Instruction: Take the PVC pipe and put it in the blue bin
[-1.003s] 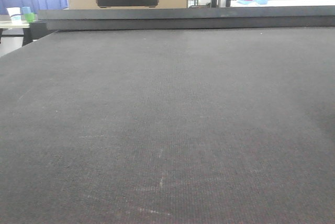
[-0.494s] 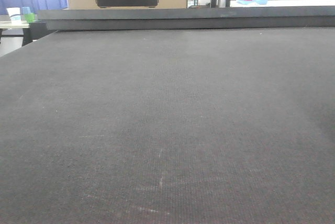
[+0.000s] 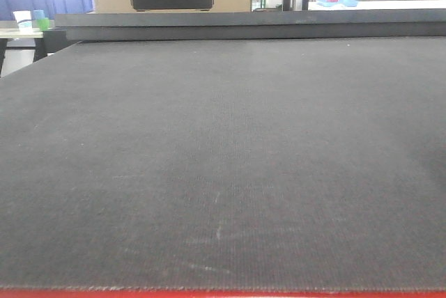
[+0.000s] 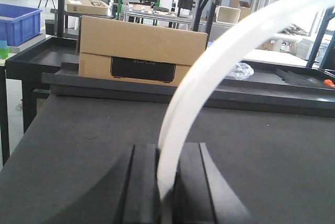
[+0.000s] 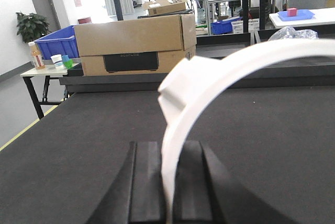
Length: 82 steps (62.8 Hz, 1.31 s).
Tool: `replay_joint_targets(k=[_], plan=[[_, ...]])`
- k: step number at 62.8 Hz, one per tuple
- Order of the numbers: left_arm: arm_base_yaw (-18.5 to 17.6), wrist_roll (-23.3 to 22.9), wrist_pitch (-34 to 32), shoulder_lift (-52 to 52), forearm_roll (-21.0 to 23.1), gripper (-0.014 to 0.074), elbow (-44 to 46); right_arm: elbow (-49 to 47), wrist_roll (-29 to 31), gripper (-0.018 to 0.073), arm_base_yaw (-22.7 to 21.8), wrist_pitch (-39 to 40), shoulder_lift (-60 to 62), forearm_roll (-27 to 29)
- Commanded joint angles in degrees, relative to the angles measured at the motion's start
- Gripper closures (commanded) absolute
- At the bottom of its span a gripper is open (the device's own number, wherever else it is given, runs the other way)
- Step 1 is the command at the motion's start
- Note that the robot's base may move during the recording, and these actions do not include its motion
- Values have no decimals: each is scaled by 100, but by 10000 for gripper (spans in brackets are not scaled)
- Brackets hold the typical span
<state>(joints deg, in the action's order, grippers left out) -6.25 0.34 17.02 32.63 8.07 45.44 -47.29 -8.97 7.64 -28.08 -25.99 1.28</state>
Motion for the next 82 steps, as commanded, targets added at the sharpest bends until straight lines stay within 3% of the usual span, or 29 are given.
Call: replay_joint_targets(k=[1,82], plan=[[-20,-34,-181,-33,41,708,-5,6,32,721,5,160,35,-66],[-20,-34,-181,-33,41,708,-5,6,32,721,5,160,35,-66]])
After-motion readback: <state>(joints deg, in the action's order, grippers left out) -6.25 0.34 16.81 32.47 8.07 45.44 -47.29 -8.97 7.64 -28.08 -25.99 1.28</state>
